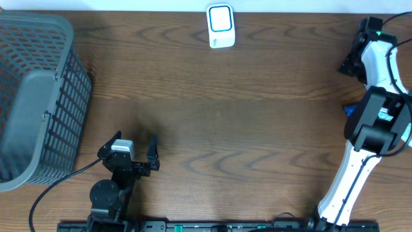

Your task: Scan the item barcode

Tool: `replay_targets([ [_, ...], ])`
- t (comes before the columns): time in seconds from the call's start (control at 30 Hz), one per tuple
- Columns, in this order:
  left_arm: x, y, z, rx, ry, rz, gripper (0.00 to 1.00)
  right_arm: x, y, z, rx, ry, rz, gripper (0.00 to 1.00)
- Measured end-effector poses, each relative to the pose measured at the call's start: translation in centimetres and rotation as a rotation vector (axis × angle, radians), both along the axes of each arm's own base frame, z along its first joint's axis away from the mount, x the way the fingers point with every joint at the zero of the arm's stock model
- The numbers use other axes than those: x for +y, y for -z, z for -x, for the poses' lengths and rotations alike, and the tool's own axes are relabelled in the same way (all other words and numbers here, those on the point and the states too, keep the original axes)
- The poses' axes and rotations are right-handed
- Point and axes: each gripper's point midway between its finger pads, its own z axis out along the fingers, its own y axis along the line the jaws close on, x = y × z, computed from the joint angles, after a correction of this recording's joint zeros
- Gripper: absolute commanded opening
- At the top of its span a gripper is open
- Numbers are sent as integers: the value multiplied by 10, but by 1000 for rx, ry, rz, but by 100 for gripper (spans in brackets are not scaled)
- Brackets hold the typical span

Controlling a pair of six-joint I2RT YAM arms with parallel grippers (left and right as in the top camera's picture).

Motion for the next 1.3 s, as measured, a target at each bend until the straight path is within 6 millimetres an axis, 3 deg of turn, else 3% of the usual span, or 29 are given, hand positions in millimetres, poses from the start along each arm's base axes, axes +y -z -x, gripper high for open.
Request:
replay_targets([
  [0.07, 0, 0, 0, 0, 0, 0, 98, 14, -24, -5, -58, -30, -55, 99],
  [0.13, 0, 0, 0, 0, 0, 0, 98, 37, -72, -11, -169, -78, -128, 99],
  [0.27, 0, 0, 0, 0, 0, 0, 98, 79, -202, -3, -442, -191, -162, 99],
  [0.3, 0, 0, 0, 0, 0, 0, 98, 95, -244, 10, -522, -228, -161, 99],
  [0.37, 0, 0, 0, 0, 0, 0, 98, 114, -295, 41, -605, -269, -162, 99],
  [0.57, 0, 0, 0, 0, 0, 0, 98, 131, -388, 117, -817, -312, -109, 99],
  [0.63, 0, 0, 0, 0, 0, 0, 98, 136, -411, 140, -883, -324, -89, 99],
  [0.83, 0, 0, 0, 0, 0, 0, 98, 145, -457, 201, -1028, -337, -27, 99],
  [0.93, 0, 0, 0, 0, 0, 0, 98, 147, -464, 231, -1048, -326, -2, 99],
  [0.97, 0, 0, 0, 0, 0, 0, 98, 148, -472, 249, -1080, -321, 20, 99],
  [1.27, 0, 0, 0, 0, 0, 0, 98, 159, -495, 326, -1290, -378, 172, 99],
  [1.3, 0, 0, 0, 0, 0, 0, 98, 162, -490, 336, -1304, -394, 185, 99],
])
